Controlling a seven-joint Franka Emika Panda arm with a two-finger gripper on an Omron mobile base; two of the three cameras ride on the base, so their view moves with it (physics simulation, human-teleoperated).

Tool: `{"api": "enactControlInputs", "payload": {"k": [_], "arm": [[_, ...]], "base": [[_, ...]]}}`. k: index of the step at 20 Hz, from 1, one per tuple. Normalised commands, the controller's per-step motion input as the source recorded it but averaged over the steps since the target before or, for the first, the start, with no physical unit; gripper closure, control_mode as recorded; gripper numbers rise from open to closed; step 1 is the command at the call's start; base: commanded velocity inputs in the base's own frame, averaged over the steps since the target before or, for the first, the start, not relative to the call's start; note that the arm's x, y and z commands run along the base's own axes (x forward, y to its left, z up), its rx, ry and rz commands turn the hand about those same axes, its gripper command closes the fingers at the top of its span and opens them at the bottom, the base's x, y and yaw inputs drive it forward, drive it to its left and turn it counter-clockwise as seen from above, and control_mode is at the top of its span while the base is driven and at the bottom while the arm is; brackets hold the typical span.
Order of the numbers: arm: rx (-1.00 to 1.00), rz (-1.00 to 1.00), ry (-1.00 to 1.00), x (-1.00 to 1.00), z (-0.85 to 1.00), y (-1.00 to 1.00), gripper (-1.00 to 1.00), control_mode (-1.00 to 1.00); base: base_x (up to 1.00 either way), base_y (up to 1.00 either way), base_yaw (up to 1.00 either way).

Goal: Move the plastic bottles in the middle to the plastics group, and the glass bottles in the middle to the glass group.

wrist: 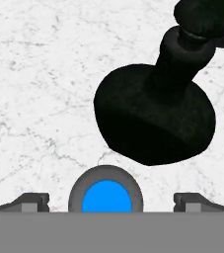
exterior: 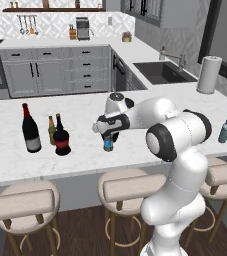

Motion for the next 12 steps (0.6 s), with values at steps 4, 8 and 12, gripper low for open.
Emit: {"api": "enactControlInputs", "payload": {"k": [4, 8, 12], "arm": [[0.00, 0.00, 0.00, 0.00, 0.00, 0.00, 1.00, -1.00], [0.00, 0.00, 0.00, 0.00, 0.00, 0.00, 1.00, -1.00], [0.00, 0.00, 0.00, -0.17, 0.00, 0.00, 1.00, -1.00]], "base": [[0.00, 0.00, 0.00], [0.00, 0.00, 0.00], [0.00, 0.00, 0.00]]}}
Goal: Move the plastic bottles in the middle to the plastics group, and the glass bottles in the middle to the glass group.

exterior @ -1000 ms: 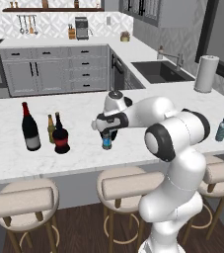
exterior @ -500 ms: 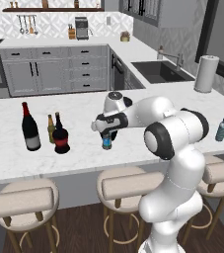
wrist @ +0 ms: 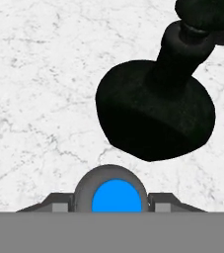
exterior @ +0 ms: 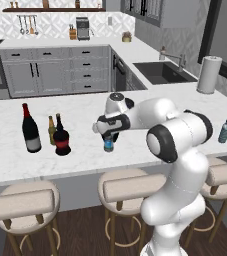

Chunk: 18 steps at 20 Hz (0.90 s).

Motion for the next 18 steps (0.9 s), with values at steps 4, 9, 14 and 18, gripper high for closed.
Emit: {"api": "enactControlInputs", "payload": {"k": [4, 9, 14, 18], "arm": [[0.00, -0.04, -0.01, -0.39, 0.11, -0.22, 1.00, -1.00], [0.00, -0.04, 0.00, -0.20, 0.42, -0.59, 1.00, -1.00], [0.00, 0.00, 0.04, -0.01, 0.48, -0.95, 1.00, -1.00], [-0.01, 0.02, 0.04, 0.00, 0.30, -1.00, 1.00, -1.00]], "base": [[0.00, 0.00, 0.00], [0.00, 0.00, 0.00], [0.00, 0.00, 0.00], [0.00, 0.00, 0.00]]}}
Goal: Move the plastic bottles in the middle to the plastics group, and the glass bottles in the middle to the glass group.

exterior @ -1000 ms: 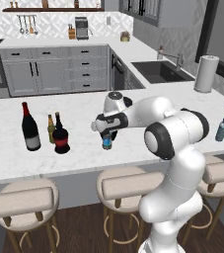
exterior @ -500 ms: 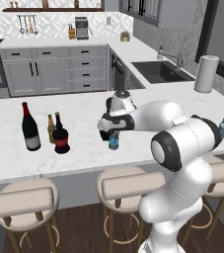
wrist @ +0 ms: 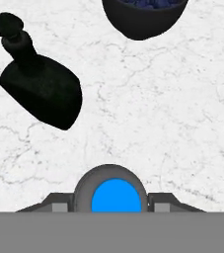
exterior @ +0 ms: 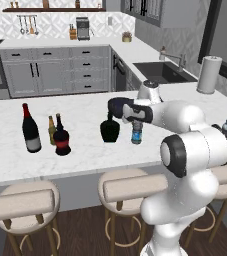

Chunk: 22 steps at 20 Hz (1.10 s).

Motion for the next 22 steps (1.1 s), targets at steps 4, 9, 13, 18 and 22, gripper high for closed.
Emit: {"api": "enactControlInputs", "payload": {"k": [4, 9, 13, 18, 22], "arm": [[-0.06, 0.05, 0.03, 0.00, 0.09, -1.00, 1.00, -1.00], [-0.07, 0.04, 0.03, 0.00, 0.00, -1.00, 1.00, -1.00], [-0.04, 0.01, 0.05, -0.03, 0.00, -1.00, 1.00, -1.00], [-0.04, 0.00, 0.04, -0.02, 0.00, -1.00, 1.00, -1.00], [-0.04, 0.01, 0.10, 0.00, 0.05, -1.00, 1.00, -1.00]], "base": [[0.00, 0.00, 0.00], [0.00, 0.00, 0.00], [0.00, 0.00, 0.00], [0.00, 0.00, 0.00], [0.00, 0.00, 0.00]]}}
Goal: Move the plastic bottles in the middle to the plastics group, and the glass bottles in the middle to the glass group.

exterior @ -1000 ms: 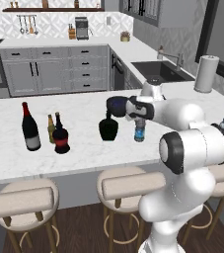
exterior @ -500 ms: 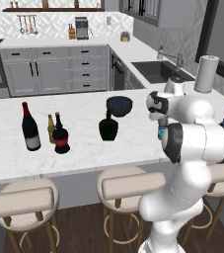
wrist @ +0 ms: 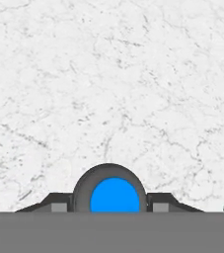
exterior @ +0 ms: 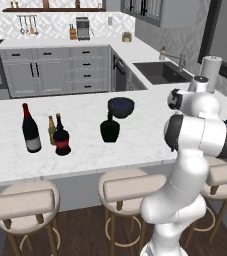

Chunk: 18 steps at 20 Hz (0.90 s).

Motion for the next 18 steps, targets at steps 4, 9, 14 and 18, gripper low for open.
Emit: {"api": "enactControlInputs", "payload": {"k": [4, 9, 14, 18], "arm": [[-0.01, 0.00, 0.05, 0.00, 0.00, -1.00, 1.00, -1.00], [0.00, 0.00, -0.06, -0.06, 0.00, -0.93, 1.00, -1.00], [0.03, 0.00, -0.19, -0.29, 0.00, -0.50, 1.00, -1.00], [0.00, 0.07, -0.23, -0.46, -0.19, -0.21, 1.00, -1.00]], "base": [[0.00, 0.00, 0.00], [0.00, 0.00, 0.00], [0.00, 0.00, 0.00], [0.00, 0.00, 0.00]]}}
